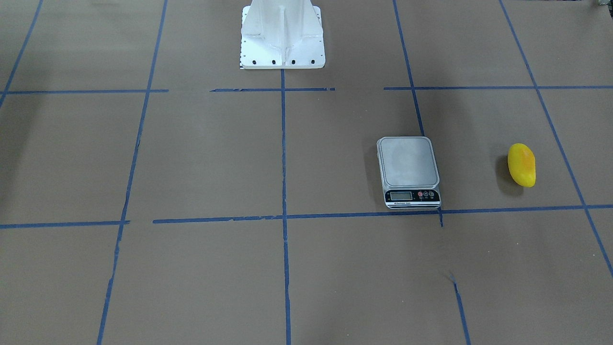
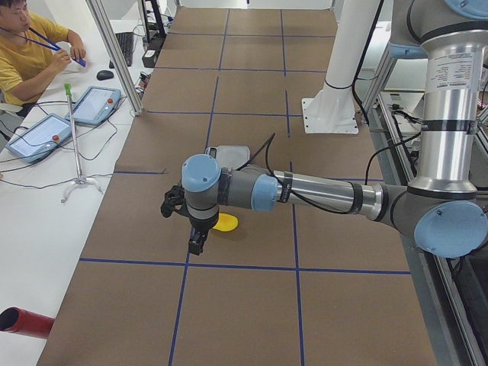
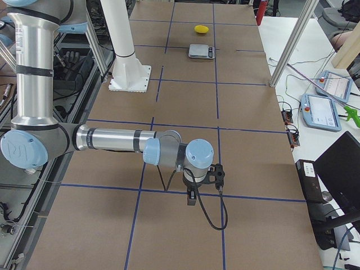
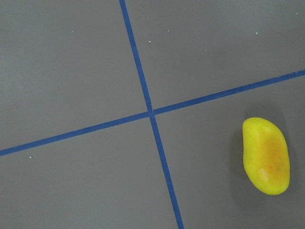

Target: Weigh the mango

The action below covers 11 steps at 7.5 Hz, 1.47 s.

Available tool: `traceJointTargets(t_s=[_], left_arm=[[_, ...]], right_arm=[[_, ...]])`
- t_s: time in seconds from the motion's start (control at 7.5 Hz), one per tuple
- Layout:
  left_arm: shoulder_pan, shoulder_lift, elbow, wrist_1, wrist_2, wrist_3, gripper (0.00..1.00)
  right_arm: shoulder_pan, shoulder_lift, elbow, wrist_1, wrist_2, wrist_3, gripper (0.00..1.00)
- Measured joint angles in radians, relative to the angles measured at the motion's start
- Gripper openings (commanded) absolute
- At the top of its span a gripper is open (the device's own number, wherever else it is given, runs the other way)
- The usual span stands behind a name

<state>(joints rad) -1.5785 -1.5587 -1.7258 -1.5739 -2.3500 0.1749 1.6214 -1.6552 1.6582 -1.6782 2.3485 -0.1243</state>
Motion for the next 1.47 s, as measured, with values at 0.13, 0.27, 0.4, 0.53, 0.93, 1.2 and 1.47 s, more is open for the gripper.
traceJointTargets(t_s=[0.13,0.27,0.4,0.53,0.93,1.2,1.47], left_arm=[[0.002,-0.002,0.003,0.001,-0.001,-0.002,1.0],[0.005,0.002,0.0,0.003,0.0,-0.007,1.0],[0.006,0.008,-0.01,0.003,0.003,-0.006,1.0],[0.006,0.015,-0.008,-0.004,0.004,-0.004,1.0],[0.132,0.029,0.028,-0.172,-0.01,-0.109,1.0],[0.302,0.031,0.074,-0.371,0.015,-0.298,1.0],[0.415,0.033,0.118,-0.511,0.059,-0.477,1.0]], right_arm=[[0.0,0.0,0.0,0.0,0.0,0.0,1.0],[0.0,0.0,0.0,0.0,0.0,0.0,1.0],[0.0,0.0,0.0,0.0,0.0,0.0,1.0],[0.0,0.0,0.0,0.0,0.0,0.0,1.0],[0.0,0.0,0.0,0.0,0.0,0.0,1.0],[0.0,0.0,0.0,0.0,0.0,0.0,1.0],[0.0,0.0,0.0,0.0,0.0,0.0,1.0]])
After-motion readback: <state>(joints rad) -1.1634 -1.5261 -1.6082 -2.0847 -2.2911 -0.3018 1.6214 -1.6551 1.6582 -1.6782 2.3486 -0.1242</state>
